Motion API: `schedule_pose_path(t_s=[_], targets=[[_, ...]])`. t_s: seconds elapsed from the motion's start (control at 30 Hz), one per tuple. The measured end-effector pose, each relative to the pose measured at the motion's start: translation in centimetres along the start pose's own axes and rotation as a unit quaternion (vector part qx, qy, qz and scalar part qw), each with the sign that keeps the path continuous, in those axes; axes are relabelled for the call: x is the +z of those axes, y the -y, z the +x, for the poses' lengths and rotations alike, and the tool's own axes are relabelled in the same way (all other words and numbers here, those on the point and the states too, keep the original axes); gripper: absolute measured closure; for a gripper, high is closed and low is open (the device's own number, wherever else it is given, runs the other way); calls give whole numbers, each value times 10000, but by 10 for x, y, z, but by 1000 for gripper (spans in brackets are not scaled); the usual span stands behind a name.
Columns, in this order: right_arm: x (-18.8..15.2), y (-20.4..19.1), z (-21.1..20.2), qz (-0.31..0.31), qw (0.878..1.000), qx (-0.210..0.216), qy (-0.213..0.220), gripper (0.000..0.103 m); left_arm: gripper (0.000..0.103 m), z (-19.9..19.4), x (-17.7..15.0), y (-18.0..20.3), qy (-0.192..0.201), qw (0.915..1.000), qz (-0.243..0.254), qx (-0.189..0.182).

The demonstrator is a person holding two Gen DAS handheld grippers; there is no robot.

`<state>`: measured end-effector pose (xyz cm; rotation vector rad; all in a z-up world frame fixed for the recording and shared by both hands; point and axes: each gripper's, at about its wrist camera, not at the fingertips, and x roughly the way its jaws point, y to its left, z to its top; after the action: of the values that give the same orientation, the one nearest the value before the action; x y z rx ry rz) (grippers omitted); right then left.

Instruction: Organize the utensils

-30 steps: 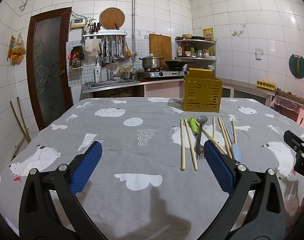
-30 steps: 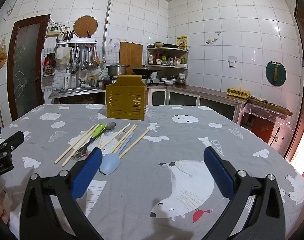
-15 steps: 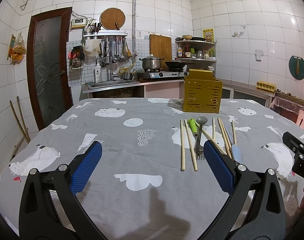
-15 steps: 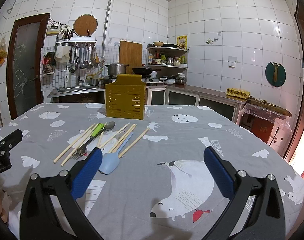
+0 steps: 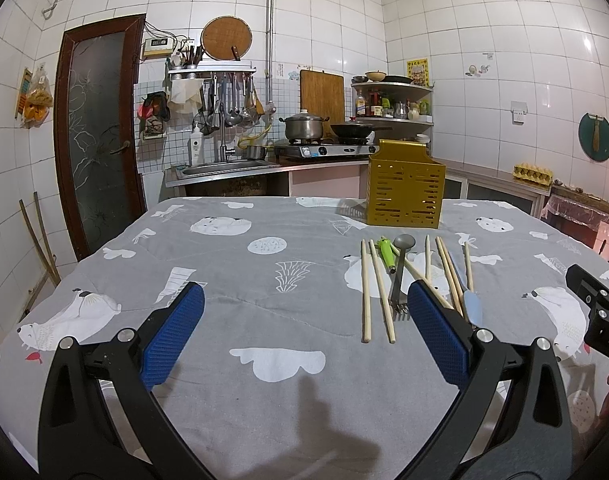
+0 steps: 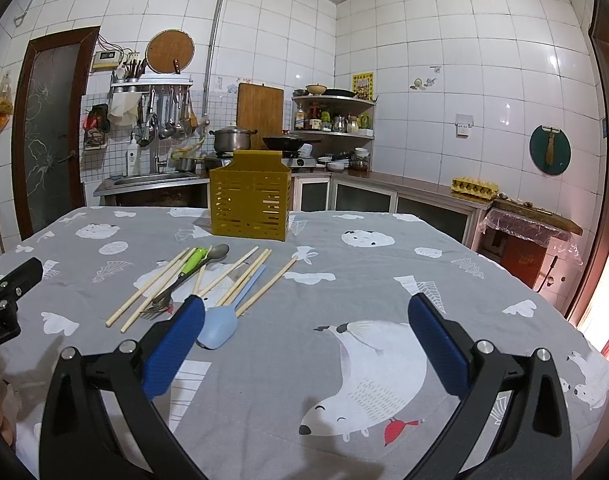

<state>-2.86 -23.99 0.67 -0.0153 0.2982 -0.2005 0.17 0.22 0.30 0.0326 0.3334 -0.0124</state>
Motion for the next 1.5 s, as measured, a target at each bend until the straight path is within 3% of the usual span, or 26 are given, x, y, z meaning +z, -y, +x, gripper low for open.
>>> schedule_pose_path(t_s=[1.5], targets=[[-1, -6, -7, -42, 9999, -27, 123, 4, 5, 1, -2, -1, -27, 9999, -136, 18]])
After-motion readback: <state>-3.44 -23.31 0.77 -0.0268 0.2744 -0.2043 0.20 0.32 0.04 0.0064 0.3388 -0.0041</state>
